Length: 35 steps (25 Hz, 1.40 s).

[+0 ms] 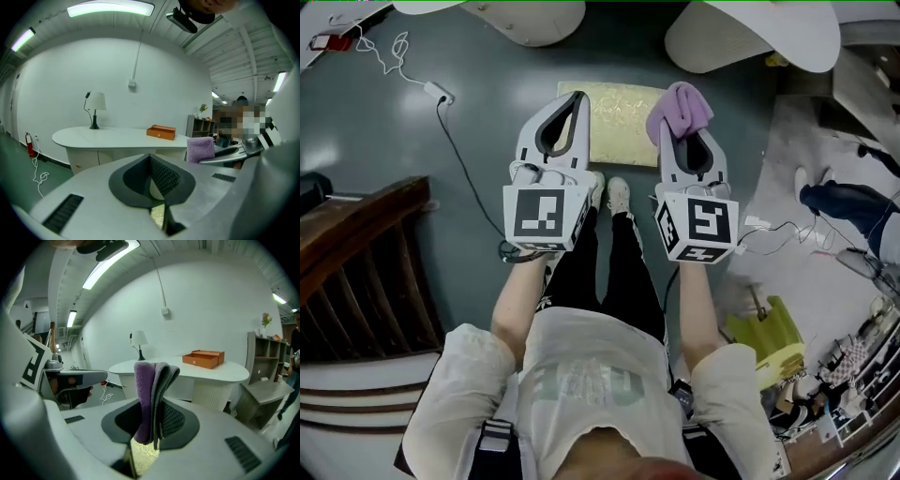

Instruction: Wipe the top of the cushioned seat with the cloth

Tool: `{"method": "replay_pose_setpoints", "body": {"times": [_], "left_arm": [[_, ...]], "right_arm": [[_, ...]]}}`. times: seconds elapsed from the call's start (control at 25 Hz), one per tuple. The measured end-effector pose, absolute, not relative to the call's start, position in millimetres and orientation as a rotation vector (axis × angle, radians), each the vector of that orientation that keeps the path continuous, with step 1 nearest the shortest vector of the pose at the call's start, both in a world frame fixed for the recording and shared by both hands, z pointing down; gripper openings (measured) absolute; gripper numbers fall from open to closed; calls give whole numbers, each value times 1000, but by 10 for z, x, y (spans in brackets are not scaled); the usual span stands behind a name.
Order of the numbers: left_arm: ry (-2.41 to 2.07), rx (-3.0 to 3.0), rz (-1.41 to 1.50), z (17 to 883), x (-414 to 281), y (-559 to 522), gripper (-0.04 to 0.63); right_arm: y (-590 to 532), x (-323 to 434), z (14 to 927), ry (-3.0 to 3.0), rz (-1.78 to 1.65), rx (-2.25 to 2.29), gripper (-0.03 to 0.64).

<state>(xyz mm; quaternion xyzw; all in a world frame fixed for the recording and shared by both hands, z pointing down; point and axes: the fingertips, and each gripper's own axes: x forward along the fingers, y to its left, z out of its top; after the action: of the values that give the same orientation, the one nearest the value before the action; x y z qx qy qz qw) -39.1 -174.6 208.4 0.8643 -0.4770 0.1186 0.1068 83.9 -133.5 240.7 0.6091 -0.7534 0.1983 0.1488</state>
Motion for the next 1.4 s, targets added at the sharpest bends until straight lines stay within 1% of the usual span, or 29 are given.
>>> {"method": "replay_pose_setpoints", "body": {"times": [0.2, 0.36, 0.56, 0.76, 1.04, 1.2, 1.4], "left_arm": [[-1321, 2548, 382, 3079, -236, -1681, 6], [-1317, 2512, 442, 3815, -243, -1600, 6], [-1340, 2491, 491, 4356, -324, -1568, 6], [-1361, 2483, 477, 4516, -328, -1568, 6], [-1376, 2483, 473, 4565, -446, -1603, 5], [-1401, 2462, 474, 4589, -585, -1592, 6], [-1451, 2405, 486, 4686, -844, -1607, 6]], "right_arm": [[-1384, 947, 3297, -2170, 620, 1742, 95], [-1338, 930, 3942, -2152, 661, 1709, 95], [-1214, 791, 4474, -2140, 729, 1623, 95], [-1093, 736, 4760, -2120, 755, 1538, 95], [-1207, 655, 4914, -2119, 800, 1514, 95], [-1407, 412, 5066, -2165, 940, 1426, 95], [-1739, -129, 5412, -2182, 1167, 1251, 95]]}}
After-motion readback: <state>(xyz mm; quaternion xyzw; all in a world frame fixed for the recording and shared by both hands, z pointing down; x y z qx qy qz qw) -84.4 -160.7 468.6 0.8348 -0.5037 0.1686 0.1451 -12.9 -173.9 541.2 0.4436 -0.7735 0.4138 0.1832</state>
